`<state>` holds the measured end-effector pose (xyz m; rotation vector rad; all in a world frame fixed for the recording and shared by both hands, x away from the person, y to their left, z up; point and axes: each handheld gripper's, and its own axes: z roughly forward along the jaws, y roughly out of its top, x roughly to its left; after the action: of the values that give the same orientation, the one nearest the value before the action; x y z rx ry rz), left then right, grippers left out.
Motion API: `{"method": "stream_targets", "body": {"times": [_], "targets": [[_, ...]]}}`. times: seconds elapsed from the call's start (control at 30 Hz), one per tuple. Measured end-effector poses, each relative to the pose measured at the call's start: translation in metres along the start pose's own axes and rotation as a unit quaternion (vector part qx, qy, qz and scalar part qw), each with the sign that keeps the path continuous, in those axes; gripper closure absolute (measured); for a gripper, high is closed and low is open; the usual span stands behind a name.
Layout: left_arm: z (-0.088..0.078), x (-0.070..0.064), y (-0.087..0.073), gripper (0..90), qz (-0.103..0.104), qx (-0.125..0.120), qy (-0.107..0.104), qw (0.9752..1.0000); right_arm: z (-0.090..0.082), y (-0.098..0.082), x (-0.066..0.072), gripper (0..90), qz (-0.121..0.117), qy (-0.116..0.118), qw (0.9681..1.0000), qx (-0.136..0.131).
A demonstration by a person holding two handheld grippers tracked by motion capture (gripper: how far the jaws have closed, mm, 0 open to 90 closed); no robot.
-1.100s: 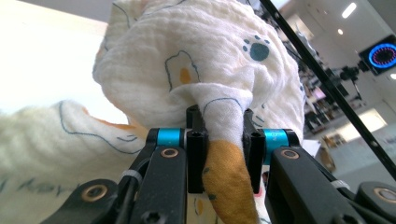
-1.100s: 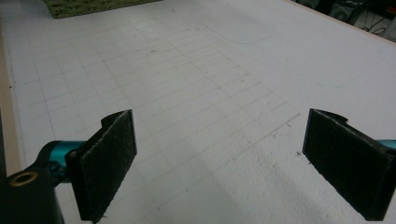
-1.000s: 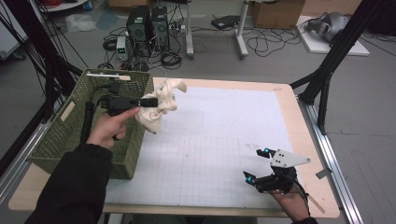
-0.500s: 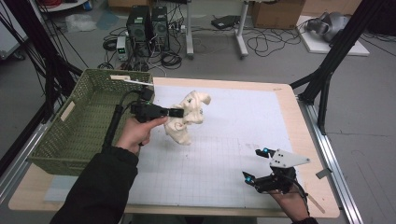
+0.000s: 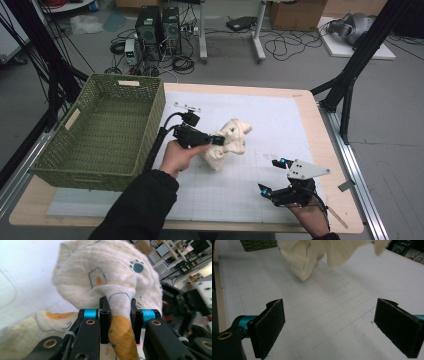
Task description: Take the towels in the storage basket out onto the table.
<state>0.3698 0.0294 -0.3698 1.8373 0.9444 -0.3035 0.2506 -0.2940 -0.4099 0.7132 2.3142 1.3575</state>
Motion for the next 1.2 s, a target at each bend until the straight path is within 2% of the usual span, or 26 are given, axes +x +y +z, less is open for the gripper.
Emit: {"method": "stream_targets", "body": {"times": [0.1,0.17,0.23,0.3,0.5,0.6,0.7,0.8,0.87,0.97,1.13,1.2], "targets": [[0.021,0.001,-0.010,75.8,0.001,-0.004,0.010,0.9999,0.000,0.001,0.001,9.2,-0.002,-0.001,1.0000,-0.002],[0.032,0.002,-0.013,75.2,0.011,-0.002,0.028,0.9996,0.001,0.001,0.000,10.4,-0.004,0.000,1.0000,-0.004],[0.040,0.004,-0.016,74.2,0.009,-0.012,0.034,0.9993,0.001,0.002,-0.001,15.2,-0.004,0.003,1.0000,-0.005],[0.046,0.007,-0.017,72.7,0.013,-0.022,0.053,0.9983,0.001,0.002,-0.002,16.7,-0.001,0.000,1.0000,-0.006],[0.065,0.019,-0.020,68.1,0.009,-0.026,0.091,0.9955,0.007,0.006,-0.008,35.9,0.009,0.005,0.9999,-0.009],[0.074,0.023,-0.021,64.9,0.017,-0.019,0.105,0.9941,0.013,0.008,-0.012,45.1,0.014,0.011,0.9998,-0.004],[0.079,0.024,-0.022,60.2,0.025,-0.019,0.118,0.9925,0.022,0.010,-0.015,52.1,0.009,0.011,0.9999,0.008],[0.077,0.023,-0.020,53.8,0.037,-0.023,0.122,0.9915,0.031,0.012,-0.020,57.9,-0.001,0.008,0.9998,0.018],[0.073,0.022,-0.019,48.2,0.036,-0.030,0.118,0.9919,0.038,0.013,-0.023,60.0,-0.004,0.008,0.9996,0.027],[0.063,0.018,-0.016,43.0,0.048,-0.041,0.116,0.9913,0.046,0.014,-0.028,61.9,0.000,0.009,0.9993,0.036],[0.044,0.011,-0.014,41.2,0.070,-0.057,0.115,0.9893,0.058,0.014,-0.035,62.2,0.004,0.008,0.9987,0.050],[0.038,0.009,-0.015,40.9,0.079,-0.056,0.118,0.9883,0.061,0.013,-0.037,62.1,0.006,0.007,0.9985,0.054]]}}
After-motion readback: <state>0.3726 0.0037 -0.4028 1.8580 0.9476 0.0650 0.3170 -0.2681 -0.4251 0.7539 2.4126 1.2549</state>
